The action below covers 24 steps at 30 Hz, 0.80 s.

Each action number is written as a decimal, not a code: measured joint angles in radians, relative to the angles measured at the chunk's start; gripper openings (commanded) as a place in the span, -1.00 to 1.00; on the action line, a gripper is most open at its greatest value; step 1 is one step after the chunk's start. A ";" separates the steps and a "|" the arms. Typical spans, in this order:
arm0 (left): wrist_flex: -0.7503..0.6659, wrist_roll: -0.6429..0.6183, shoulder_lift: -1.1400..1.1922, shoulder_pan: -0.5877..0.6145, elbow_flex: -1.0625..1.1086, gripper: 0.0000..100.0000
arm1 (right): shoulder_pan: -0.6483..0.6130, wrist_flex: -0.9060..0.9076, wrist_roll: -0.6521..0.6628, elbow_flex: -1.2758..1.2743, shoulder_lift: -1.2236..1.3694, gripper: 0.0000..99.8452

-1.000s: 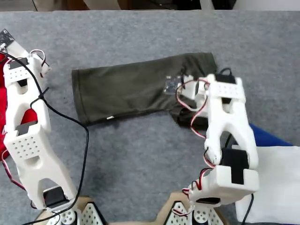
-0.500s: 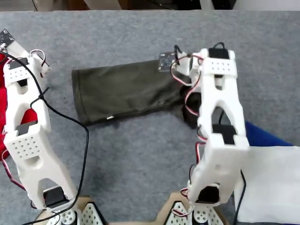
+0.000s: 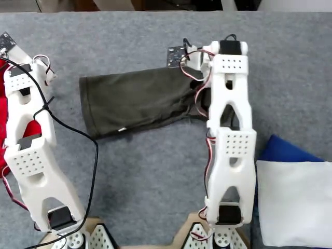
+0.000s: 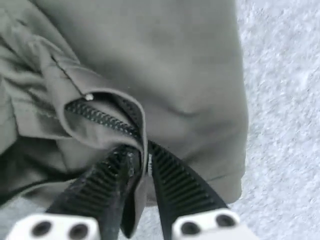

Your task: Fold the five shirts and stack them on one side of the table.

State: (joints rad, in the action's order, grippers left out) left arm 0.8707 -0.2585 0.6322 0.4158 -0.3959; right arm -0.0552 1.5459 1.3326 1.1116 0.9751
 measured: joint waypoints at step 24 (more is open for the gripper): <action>0.000 0.000 0.000 0.000 0.000 -0.96 | -0.011 0.192 -0.071 0.508 0.193 -0.68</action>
State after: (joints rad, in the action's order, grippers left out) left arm 0.8707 -0.2585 0.6322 0.4158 -0.3959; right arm -0.0660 1.7377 1.2620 1.6195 1.1684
